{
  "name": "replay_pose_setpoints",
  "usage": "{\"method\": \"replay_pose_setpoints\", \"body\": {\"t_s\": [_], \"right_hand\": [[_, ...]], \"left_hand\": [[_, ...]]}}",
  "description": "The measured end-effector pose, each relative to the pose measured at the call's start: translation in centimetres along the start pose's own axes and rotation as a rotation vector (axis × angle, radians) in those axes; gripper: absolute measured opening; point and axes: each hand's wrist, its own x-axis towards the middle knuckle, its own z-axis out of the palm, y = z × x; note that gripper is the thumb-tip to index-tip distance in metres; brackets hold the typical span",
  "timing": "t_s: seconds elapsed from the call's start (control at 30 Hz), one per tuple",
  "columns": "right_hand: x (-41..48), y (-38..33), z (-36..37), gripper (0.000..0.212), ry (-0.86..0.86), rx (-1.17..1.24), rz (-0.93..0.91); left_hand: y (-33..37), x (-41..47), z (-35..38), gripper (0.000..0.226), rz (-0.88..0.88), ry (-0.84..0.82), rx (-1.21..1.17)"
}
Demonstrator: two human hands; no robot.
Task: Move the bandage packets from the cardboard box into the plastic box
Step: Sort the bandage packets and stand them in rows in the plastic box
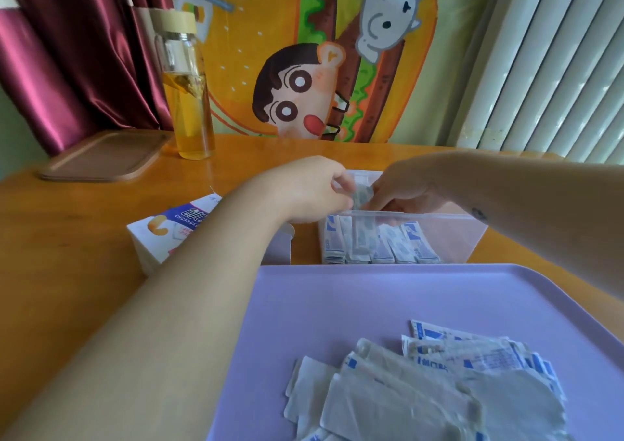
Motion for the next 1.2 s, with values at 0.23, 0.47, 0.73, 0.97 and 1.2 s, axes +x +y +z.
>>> {"method": "replay_pose_setpoints", "body": {"t_s": [0.23,0.47,0.73,0.97,1.2], "right_hand": [[0.9,0.4,0.6,0.013,0.026,-0.181,0.091],[1.1,0.0,1.3,0.006,0.06,-0.187,0.06],[0.3,-0.4,2.1,0.021,0.187,-0.455,-0.022],[-0.6,-0.8,2.0,0.029,0.23,-0.377,-0.09],[-4.9,0.7,1.2,0.015,0.7,-0.496,-0.466]], "left_hand": [[0.0,0.0,0.0,0.029,0.001,-0.011,-0.008],[0.0,0.0,0.1,0.032,-0.007,-0.023,-0.007],[0.1,0.0,0.1,0.032,-0.006,-0.03,-0.01],[-0.2,0.2,0.1,0.032,0.012,-0.015,-0.016],[-0.3,0.2,0.3,0.029,0.014,0.044,-0.013]]}}
